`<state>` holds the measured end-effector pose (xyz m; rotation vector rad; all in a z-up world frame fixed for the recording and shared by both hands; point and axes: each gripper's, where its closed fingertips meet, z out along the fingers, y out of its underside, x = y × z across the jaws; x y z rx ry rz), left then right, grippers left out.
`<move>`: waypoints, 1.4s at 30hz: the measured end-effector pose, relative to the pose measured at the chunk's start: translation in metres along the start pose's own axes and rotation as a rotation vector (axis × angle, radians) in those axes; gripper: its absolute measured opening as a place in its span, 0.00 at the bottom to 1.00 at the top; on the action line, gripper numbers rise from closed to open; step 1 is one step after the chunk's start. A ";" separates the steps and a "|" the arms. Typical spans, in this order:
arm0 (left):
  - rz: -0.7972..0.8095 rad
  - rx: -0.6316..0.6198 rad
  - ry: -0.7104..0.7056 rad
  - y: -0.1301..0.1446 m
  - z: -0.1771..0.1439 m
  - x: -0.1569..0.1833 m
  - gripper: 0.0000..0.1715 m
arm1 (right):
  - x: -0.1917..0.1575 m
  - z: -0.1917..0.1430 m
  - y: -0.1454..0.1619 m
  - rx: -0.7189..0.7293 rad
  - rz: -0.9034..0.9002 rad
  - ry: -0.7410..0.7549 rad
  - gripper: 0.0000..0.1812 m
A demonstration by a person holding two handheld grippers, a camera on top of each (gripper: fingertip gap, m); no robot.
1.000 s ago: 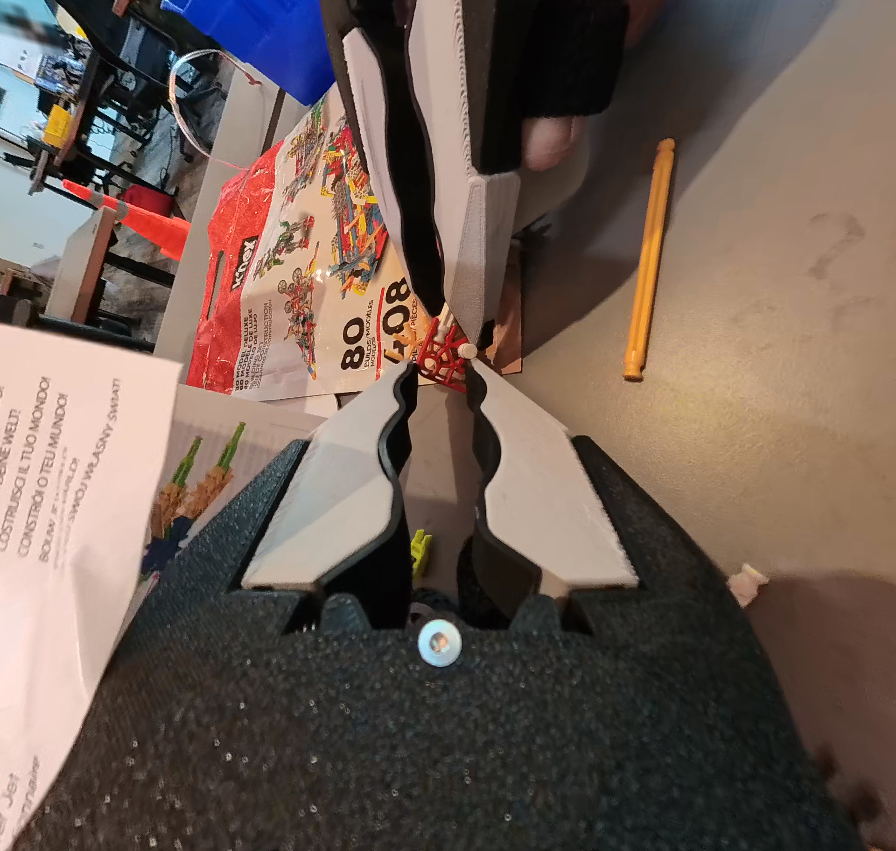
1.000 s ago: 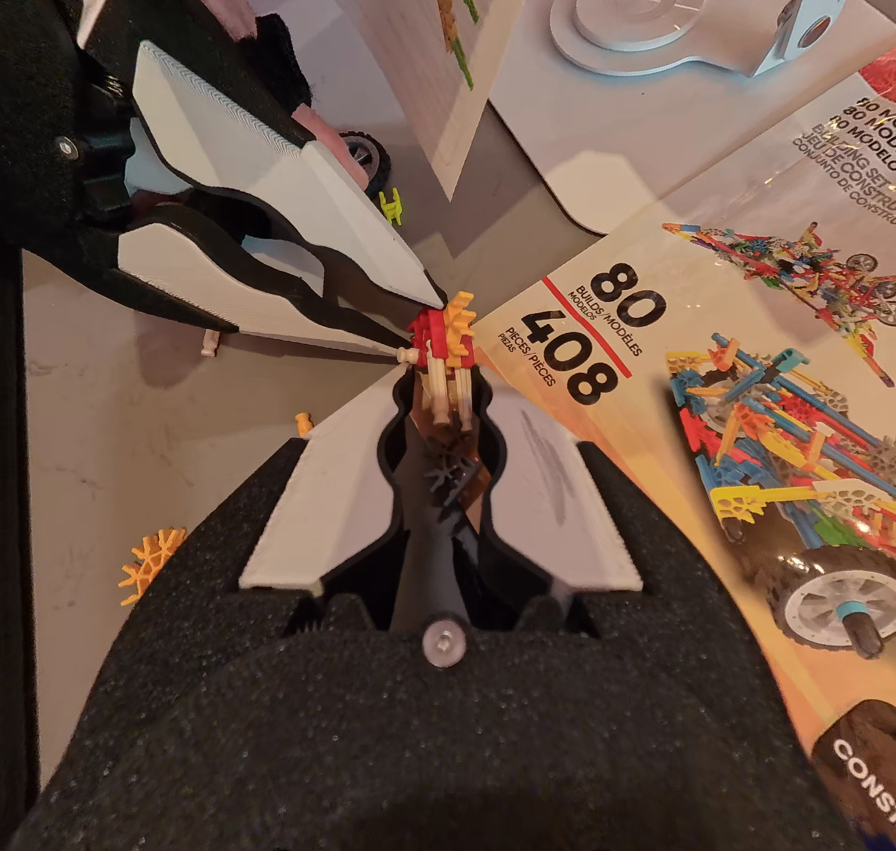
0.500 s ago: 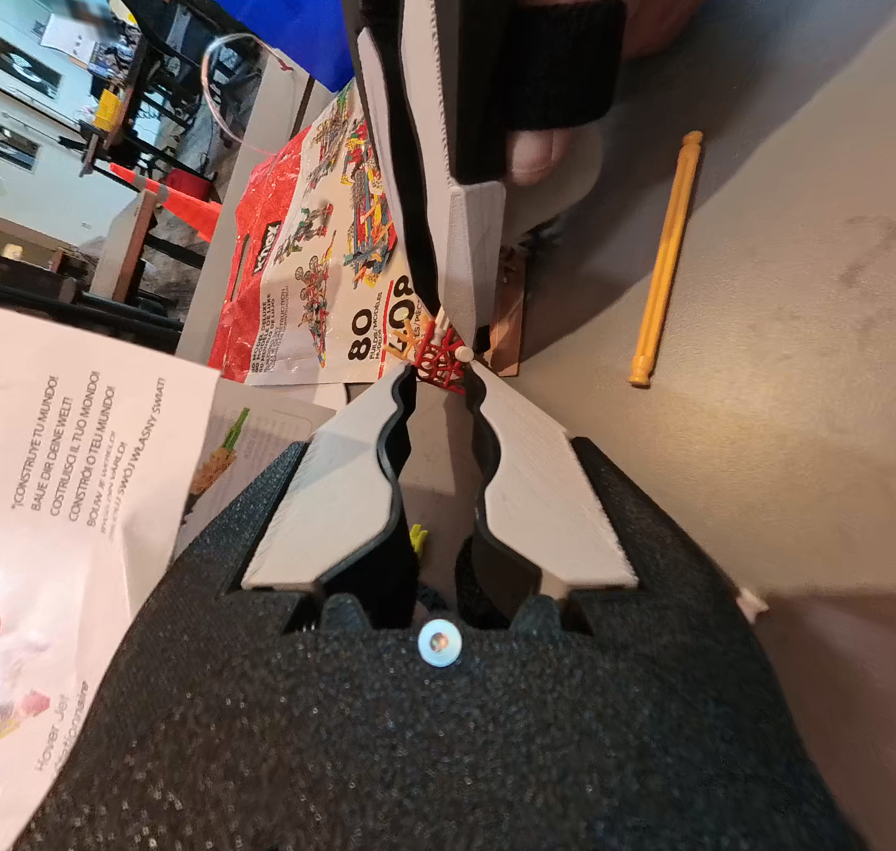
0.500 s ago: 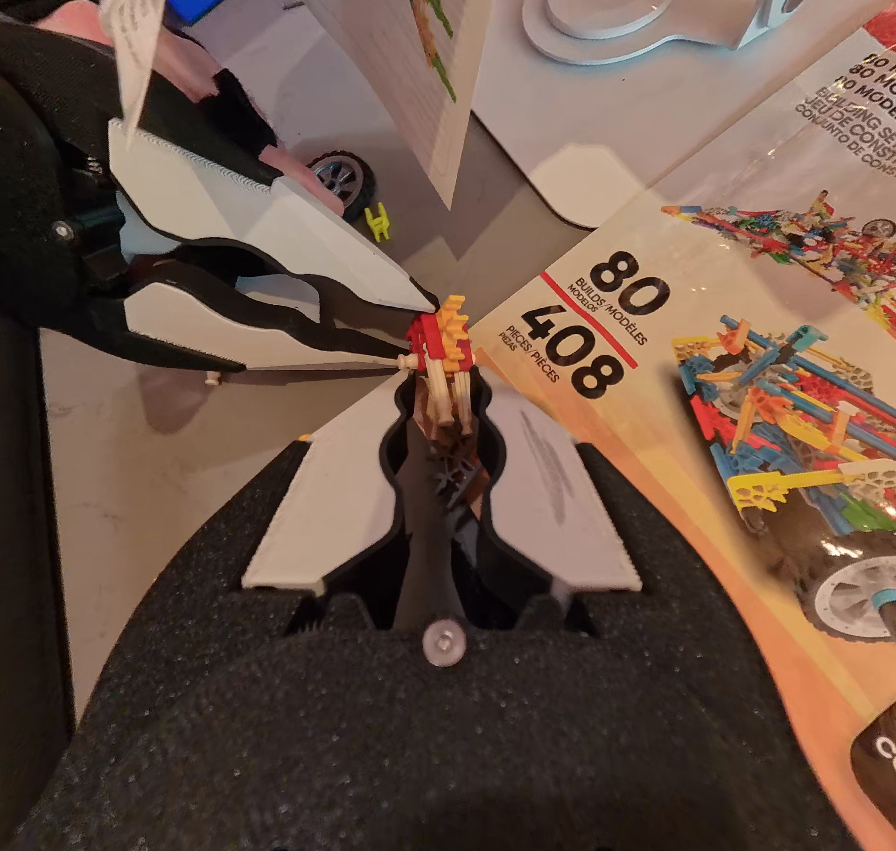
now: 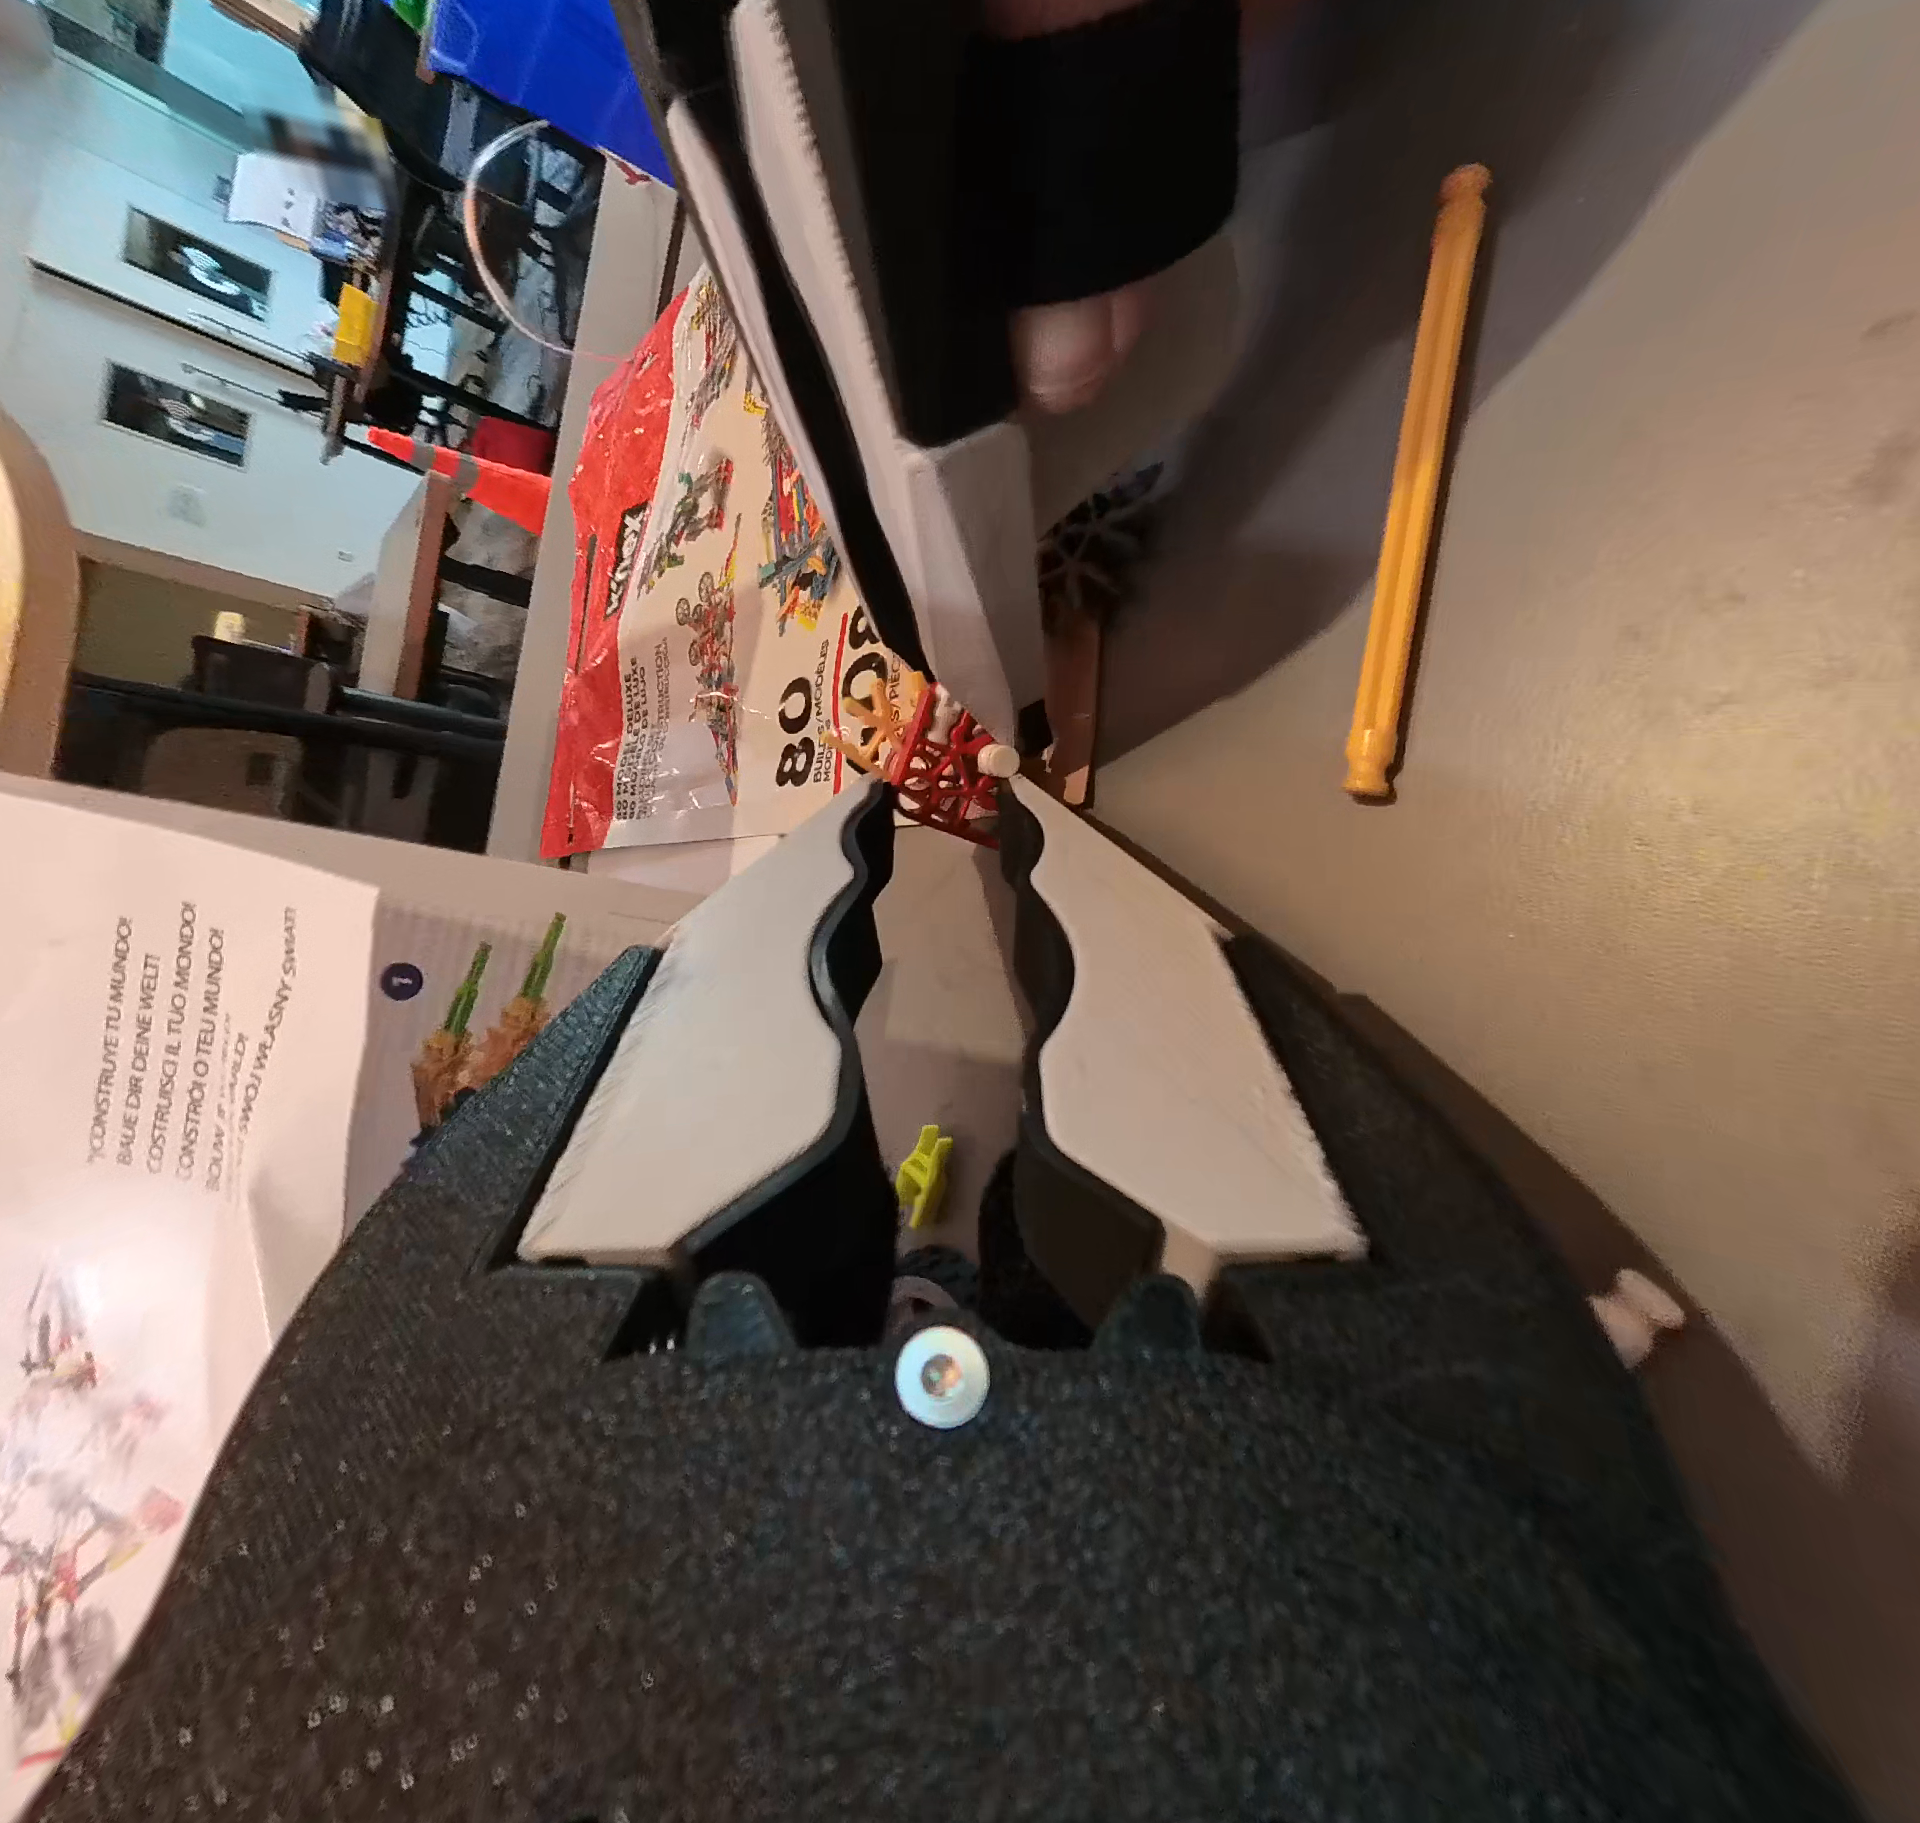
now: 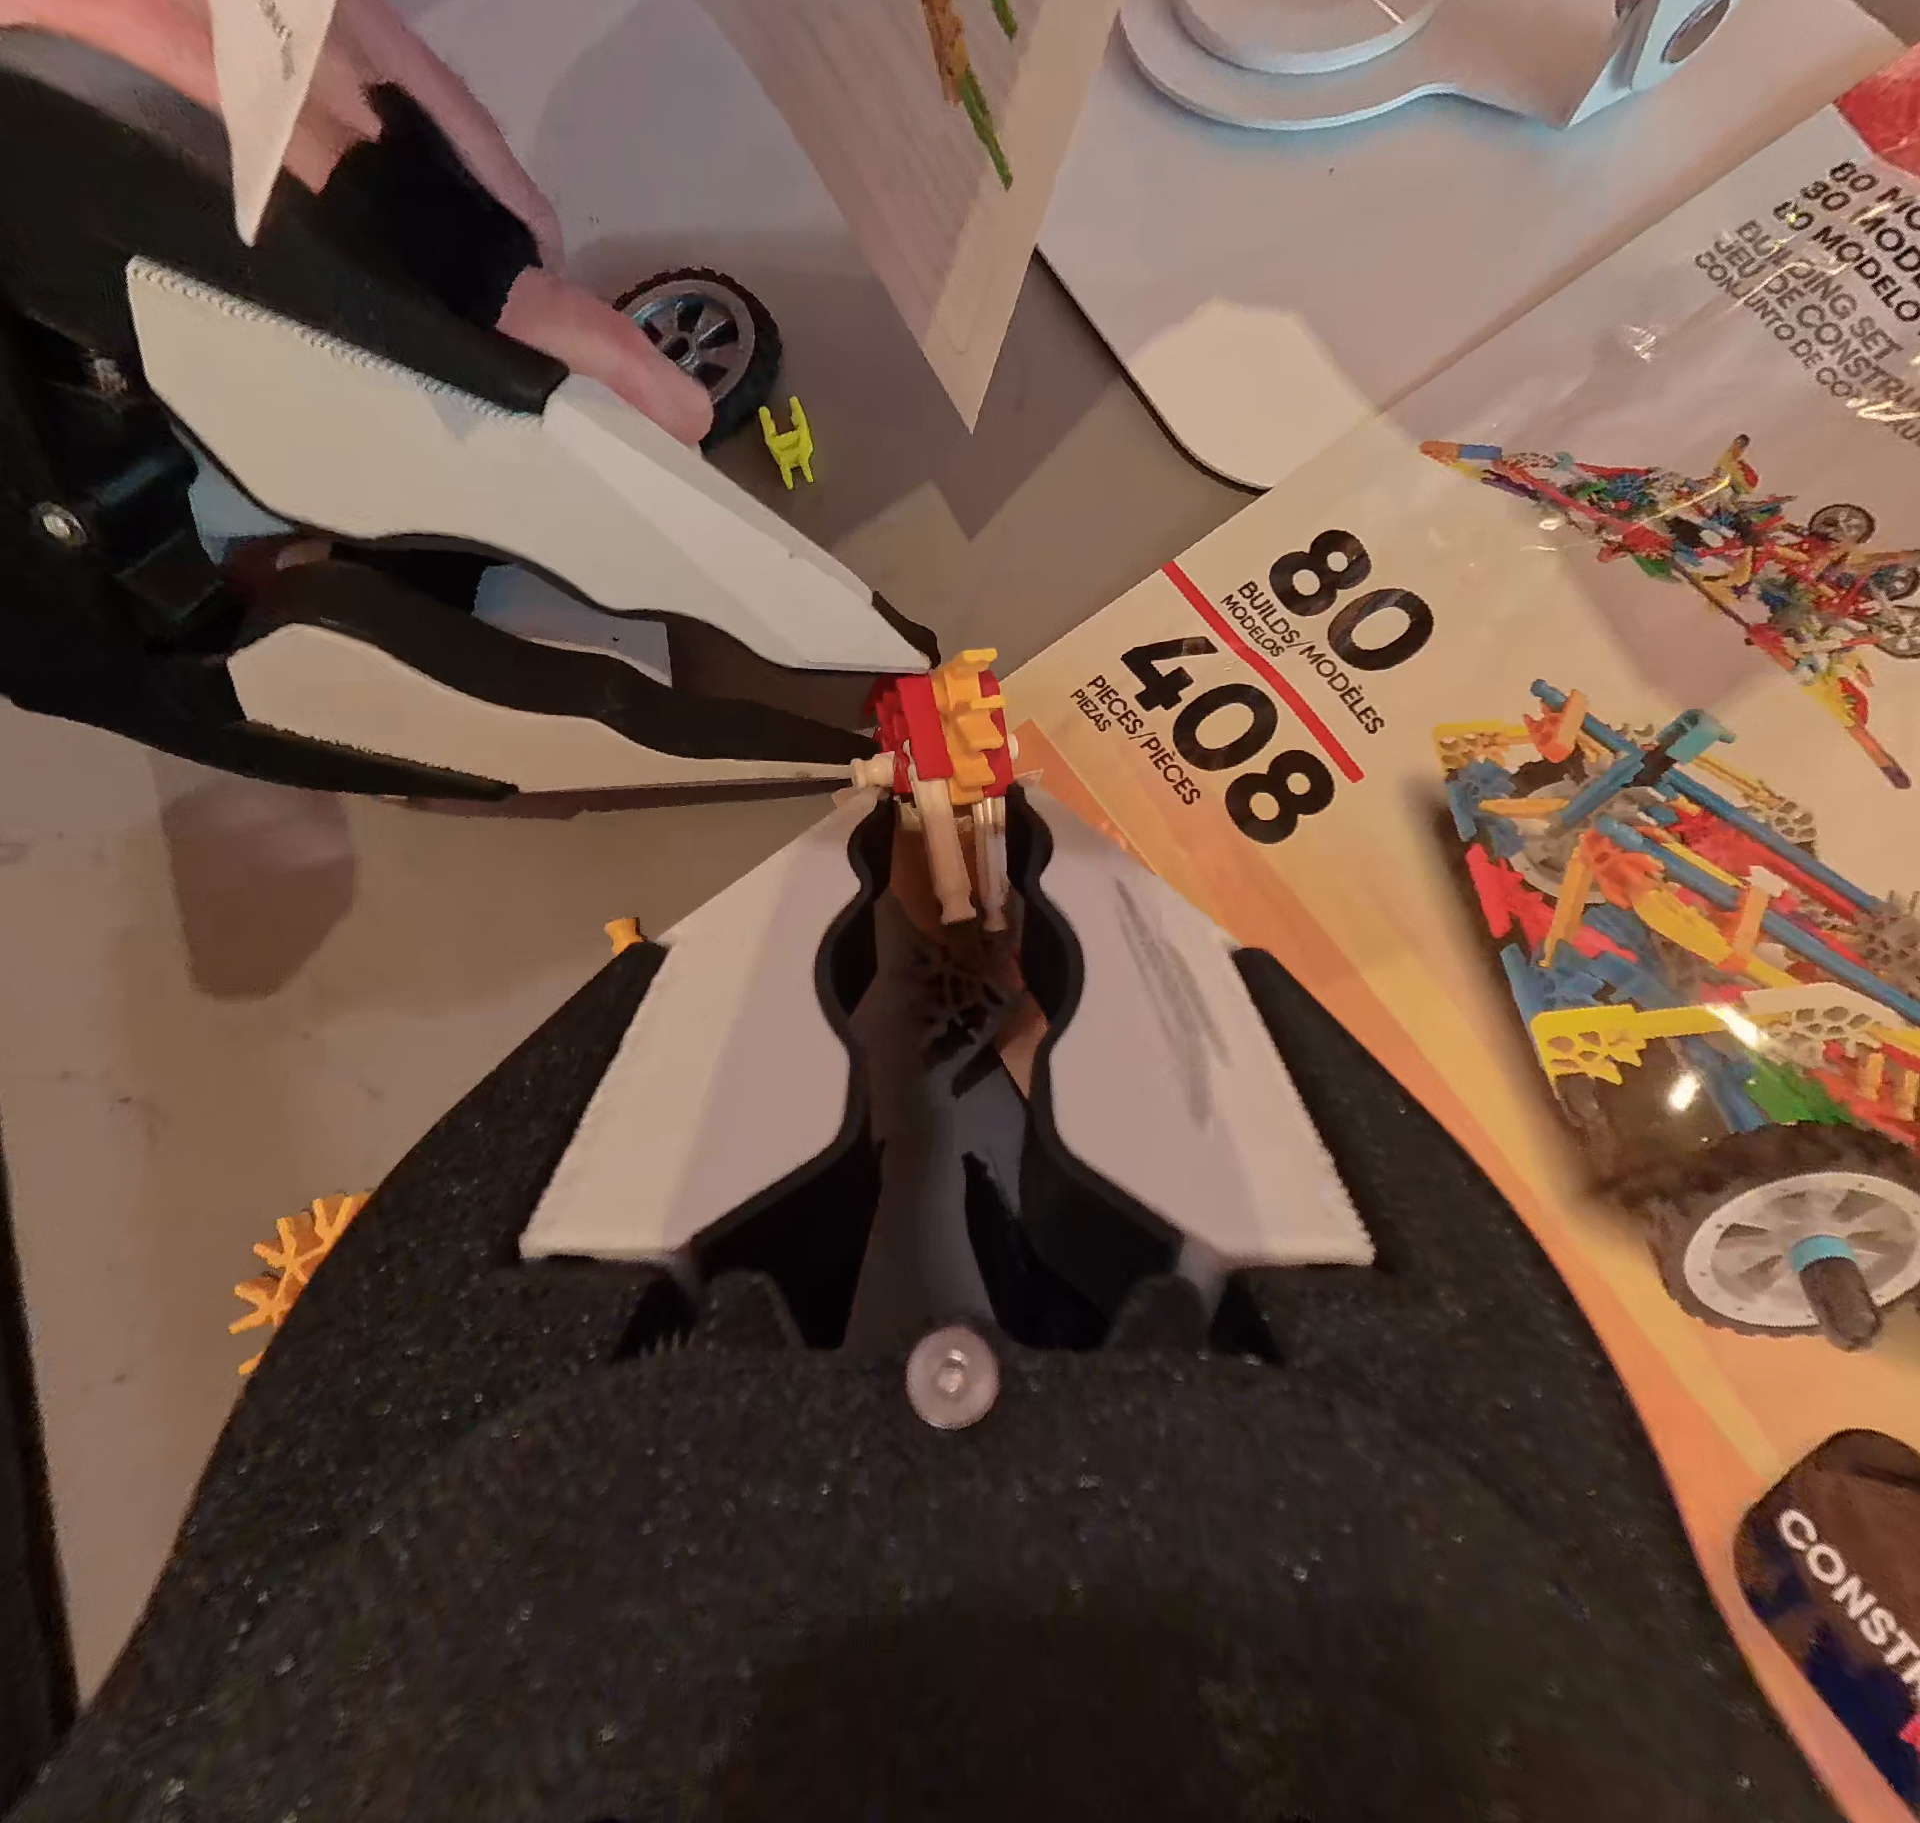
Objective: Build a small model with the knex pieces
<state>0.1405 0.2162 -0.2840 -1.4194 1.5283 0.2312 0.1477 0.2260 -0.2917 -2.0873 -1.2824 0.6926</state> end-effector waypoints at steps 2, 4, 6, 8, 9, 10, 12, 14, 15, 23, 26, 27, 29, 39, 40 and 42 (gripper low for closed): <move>0.014 -0.012 -0.024 -0.001 0.001 0.000 0.10 | 0.000 0.000 0.000 0.004 0.026 -0.004 0.08; 0.016 -0.017 -0.044 0.000 0.002 0.000 0.10 | 0.001 0.001 0.000 0.013 0.054 -0.010 0.08; 0.018 -0.021 -0.050 0.000 0.002 -0.001 0.10 | 0.000 0.001 -0.001 0.019 0.074 -0.013 0.08; 0.019 -0.025 -0.060 0.000 0.002 -0.001 0.10 | 0.000 0.001 -0.001 0.021 0.084 -0.011 0.08; 0.022 -0.027 -0.063 0.000 0.002 -0.001 0.10 | 0.000 0.001 -0.001 0.022 0.086 -0.012 0.08; 0.034 -0.030 -0.065 0.000 0.002 -0.001 0.10 | 0.000 0.001 0.000 0.016 0.073 -0.009 0.08; 0.055 -0.047 -0.070 0.002 0.002 -0.001 0.10 | -0.001 0.001 0.000 -0.004 -0.003 0.026 0.09; 0.069 -0.045 -0.078 0.003 0.002 -0.001 0.11 | -0.001 0.001 0.002 -0.014 -0.067 0.047 0.10; 0.068 -0.047 -0.066 0.003 0.002 -0.002 0.11 | -0.002 0.000 0.001 -0.016 -0.086 0.047 0.10; -0.022 -0.020 0.012 0.000 0.003 -0.002 0.11 | -0.002 -0.006 0.001 0.031 -0.164 0.029 0.11; -0.072 -0.008 0.039 0.001 0.002 -0.003 0.10 | -0.002 -0.005 0.000 0.035 -0.195 0.042 0.11; -0.084 -0.008 0.044 0.002 0.001 -0.003 0.10 | -0.003 -0.005 -0.001 0.042 -0.197 0.044 0.11; -0.141 0.011 0.066 0.003 0.000 -0.004 0.07 | -0.004 -0.005 -0.002 0.051 -0.204 0.046 0.11; -0.240 0.028 0.111 0.012 -0.005 -0.005 0.05 | -0.009 0.000 -0.010 0.091 -0.226 0.066 0.10; -0.249 0.026 0.109 0.014 -0.005 -0.005 0.05 | -0.009 0.001 -0.011 0.092 -0.232 0.073 0.10; -0.267 0.035 0.100 0.015 -0.005 -0.006 0.05 | -0.009 0.003 -0.012 0.086 -0.233 0.079 0.10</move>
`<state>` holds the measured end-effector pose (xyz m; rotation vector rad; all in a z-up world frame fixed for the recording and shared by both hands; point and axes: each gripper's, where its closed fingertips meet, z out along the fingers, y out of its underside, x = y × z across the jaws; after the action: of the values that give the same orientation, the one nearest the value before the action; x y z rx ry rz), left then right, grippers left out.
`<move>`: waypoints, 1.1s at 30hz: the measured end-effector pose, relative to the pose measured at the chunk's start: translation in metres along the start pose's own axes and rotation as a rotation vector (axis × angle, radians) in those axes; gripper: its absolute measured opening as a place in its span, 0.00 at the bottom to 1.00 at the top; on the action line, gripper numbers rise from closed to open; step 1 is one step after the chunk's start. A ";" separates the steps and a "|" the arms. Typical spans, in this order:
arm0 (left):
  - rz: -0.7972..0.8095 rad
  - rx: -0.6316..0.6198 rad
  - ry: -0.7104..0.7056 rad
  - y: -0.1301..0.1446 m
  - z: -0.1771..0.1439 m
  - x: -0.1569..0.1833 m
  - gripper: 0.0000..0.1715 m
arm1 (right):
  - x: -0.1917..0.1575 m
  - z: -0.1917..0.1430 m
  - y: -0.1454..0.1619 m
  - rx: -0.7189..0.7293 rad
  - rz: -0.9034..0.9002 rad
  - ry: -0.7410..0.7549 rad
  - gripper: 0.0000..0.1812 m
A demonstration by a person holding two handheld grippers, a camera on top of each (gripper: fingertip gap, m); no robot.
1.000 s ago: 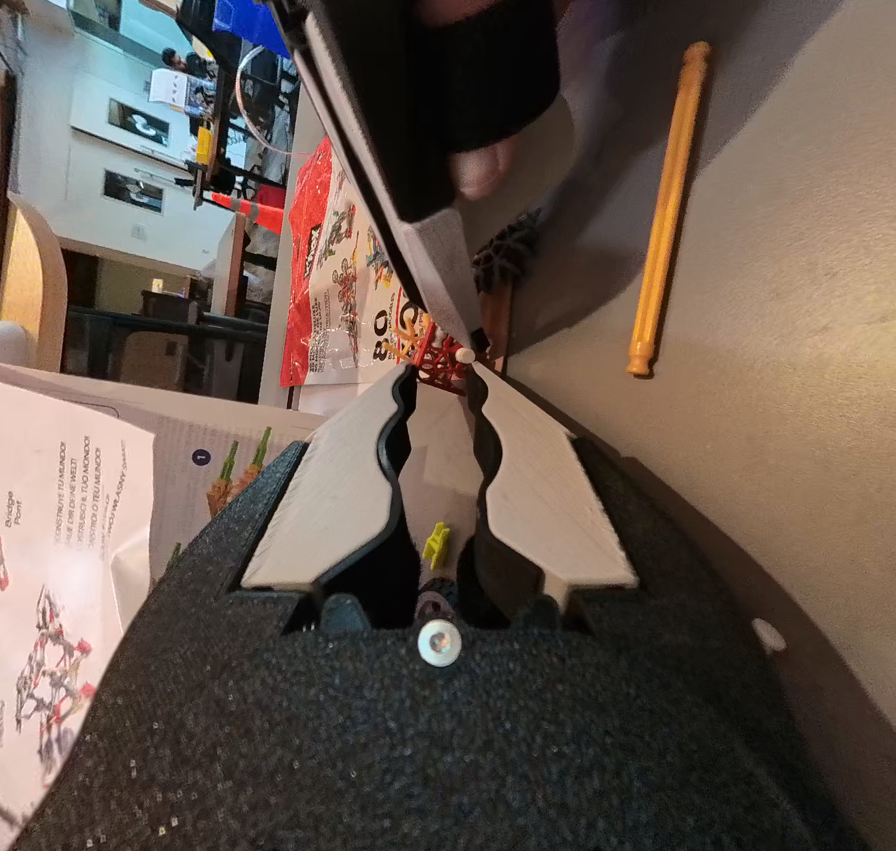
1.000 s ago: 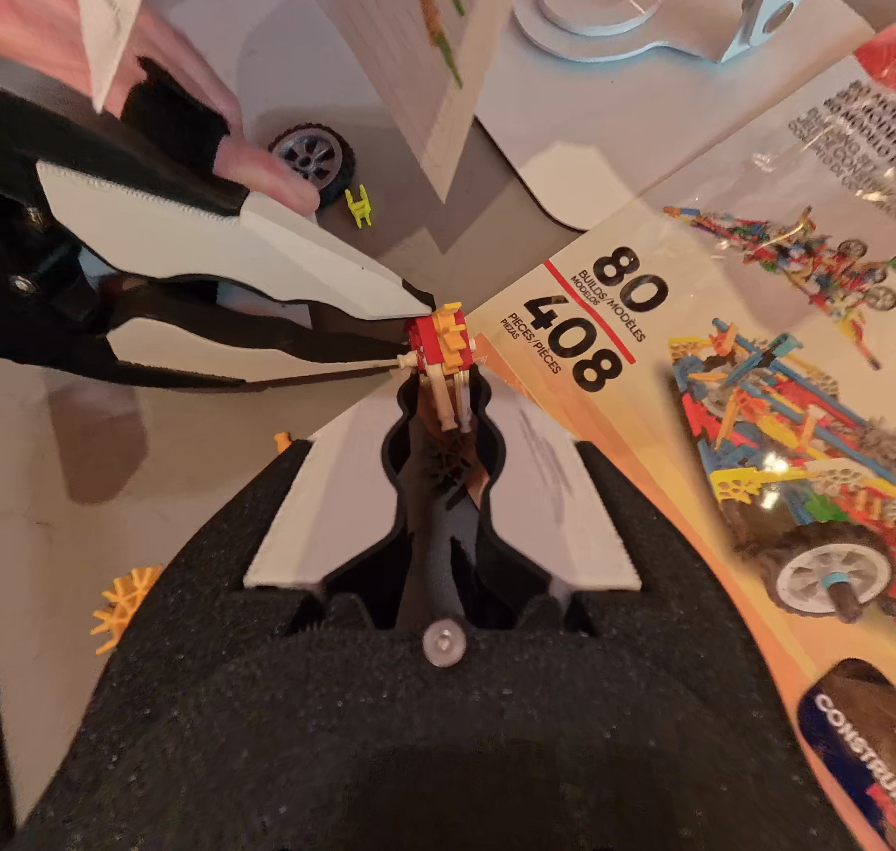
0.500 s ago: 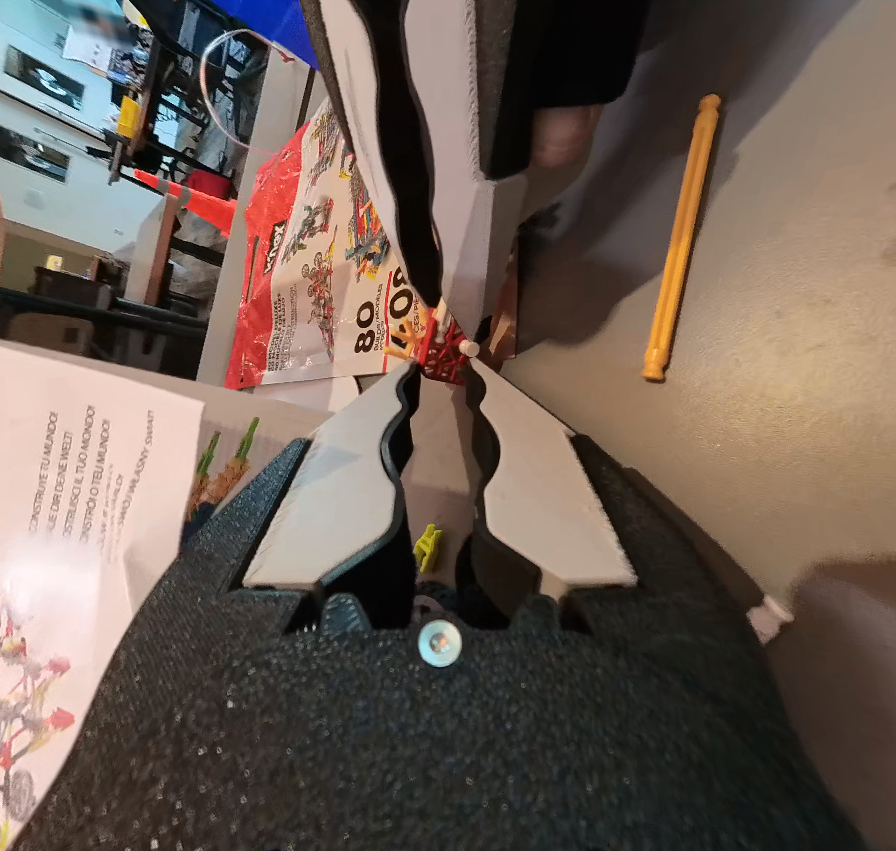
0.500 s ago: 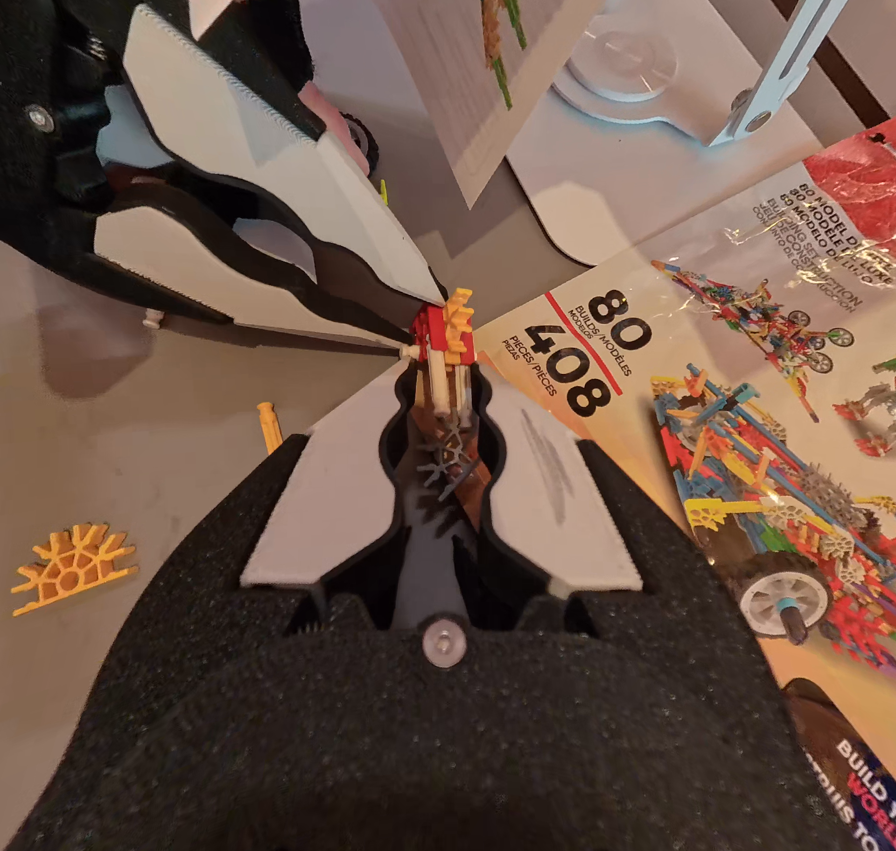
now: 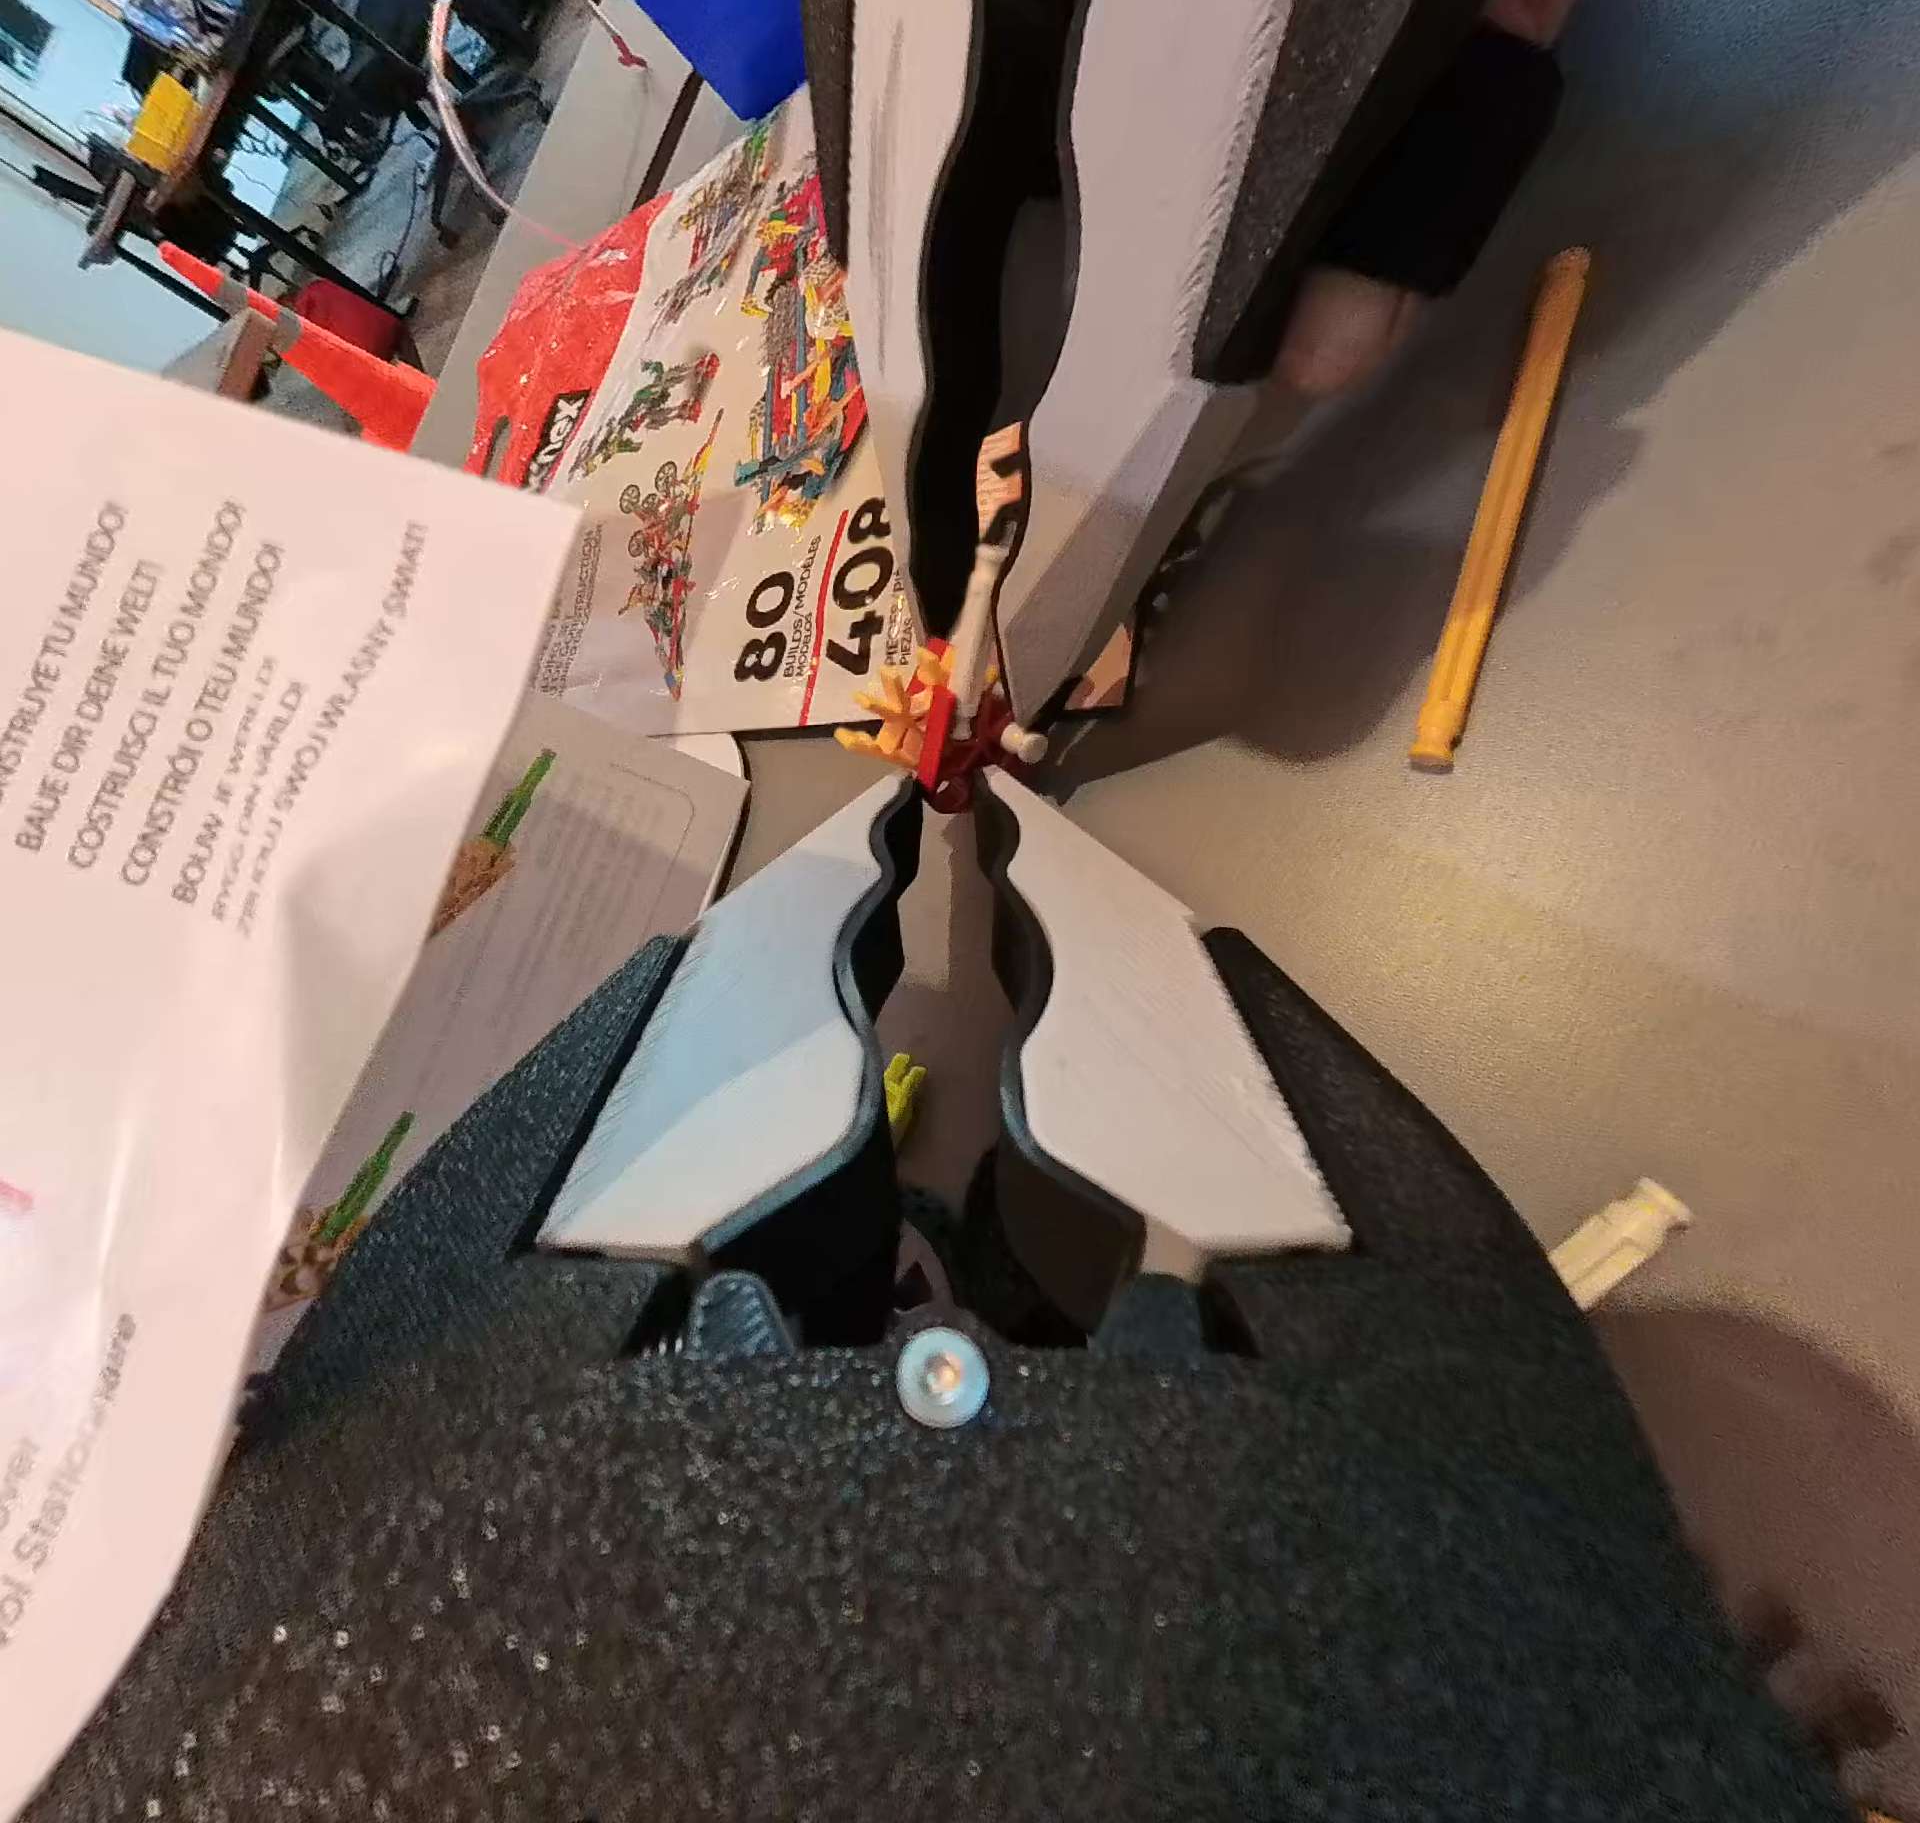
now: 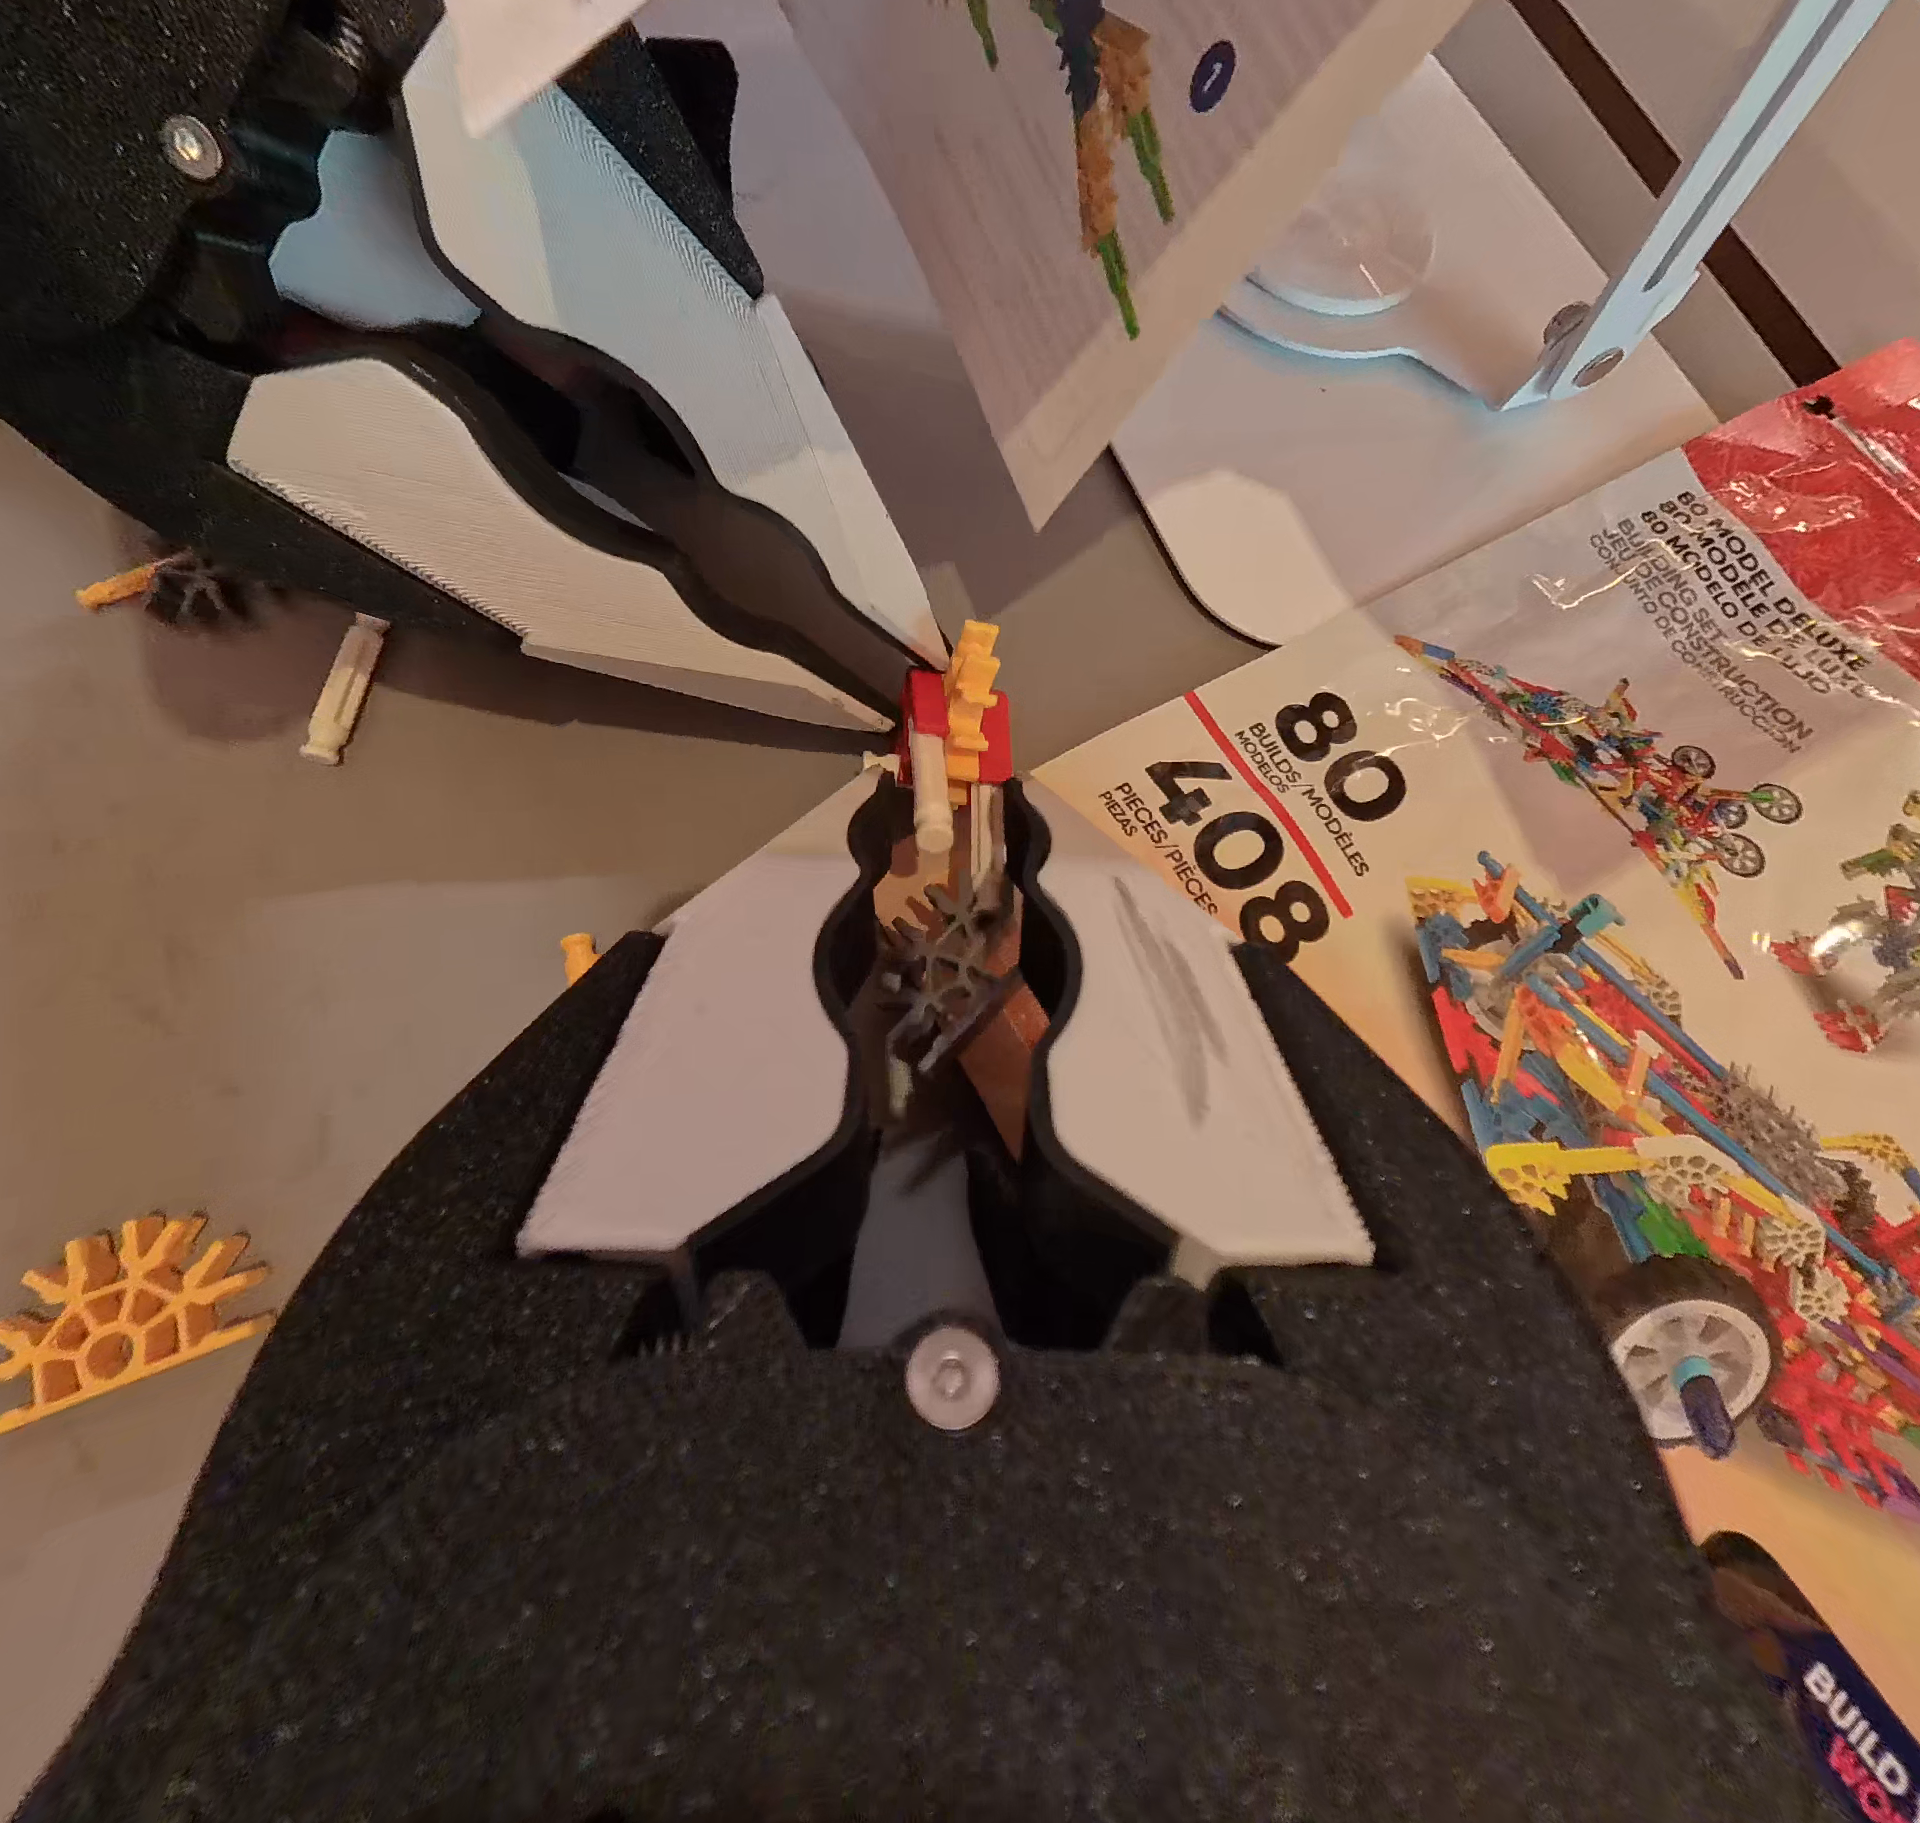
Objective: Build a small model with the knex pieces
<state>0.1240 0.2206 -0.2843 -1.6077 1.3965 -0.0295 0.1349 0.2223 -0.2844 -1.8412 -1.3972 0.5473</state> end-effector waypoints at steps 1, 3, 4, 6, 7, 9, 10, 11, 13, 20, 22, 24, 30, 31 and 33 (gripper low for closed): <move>0.006 0.005 -0.004 -0.001 0.000 0.000 0.05 | 0.001 0.002 0.002 -0.019 -0.016 0.010 0.10; 0.004 0.014 -0.009 -0.007 0.000 0.000 0.03 | 0.003 0.006 0.007 -0.055 -0.046 0.034 0.11; 0.045 0.002 -0.028 -0.005 0.000 -0.002 0.03 | 0.003 0.006 0.006 -0.050 -0.053 0.039 0.10; 0.084 -0.030 -0.061 0.001 0.002 -0.008 0.03 | 0.003 0.005 0.003 -0.041 -0.061 0.046 0.10; 0.060 -0.026 -0.048 0.001 0.002 -0.008 0.03 | 0.003 0.006 0.004 -0.046 -0.065 0.046 0.10; 0.048 -0.024 -0.037 0.001 0.001 -0.007 0.04 | 0.002 0.006 0.003 -0.035 -0.054 0.034 0.10; 0.043 -0.029 -0.039 0.002 0.000 -0.007 0.03 | 0.002 0.006 0.003 -0.032 -0.052 0.031 0.10; 0.044 -0.033 -0.040 0.001 0.000 -0.006 0.03 | 0.002 0.006 0.003 -0.032 -0.054 0.030 0.10; 0.034 -0.024 -0.034 0.002 -0.001 -0.006 0.03 | 0.001 0.005 0.002 -0.029 -0.053 0.027 0.10; -0.006 -0.010 0.006 0.000 -0.006 0.000 0.03 | -0.005 0.001 0.000 -0.038 -0.059 0.003 0.10; -0.028 -0.002 0.032 0.000 -0.008 0.003 0.03 | -0.007 -0.004 -0.004 -0.029 -0.050 -0.009 0.10; -0.053 0.007 0.060 -0.002 -0.011 0.008 0.02 | -0.010 -0.009 -0.007 -0.024 -0.043 -0.029 0.10; -0.061 0.003 0.112 -0.002 -0.013 0.020 0.01 | -0.021 -0.013 -0.009 -0.042 -0.037 -0.084 0.10; -0.061 0.001 0.113 -0.002 -0.013 0.020 0.01 | -0.021 -0.013 -0.010 -0.041 -0.036 -0.082 0.10; -0.046 0.006 0.127 -0.002 -0.013 0.023 0.00 | -0.022 -0.012 -0.011 -0.035 -0.030 -0.088 0.10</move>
<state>0.1261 0.1941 -0.2884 -1.6571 1.4539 -0.1657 0.1295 0.1991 -0.2707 -1.8401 -1.4990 0.5990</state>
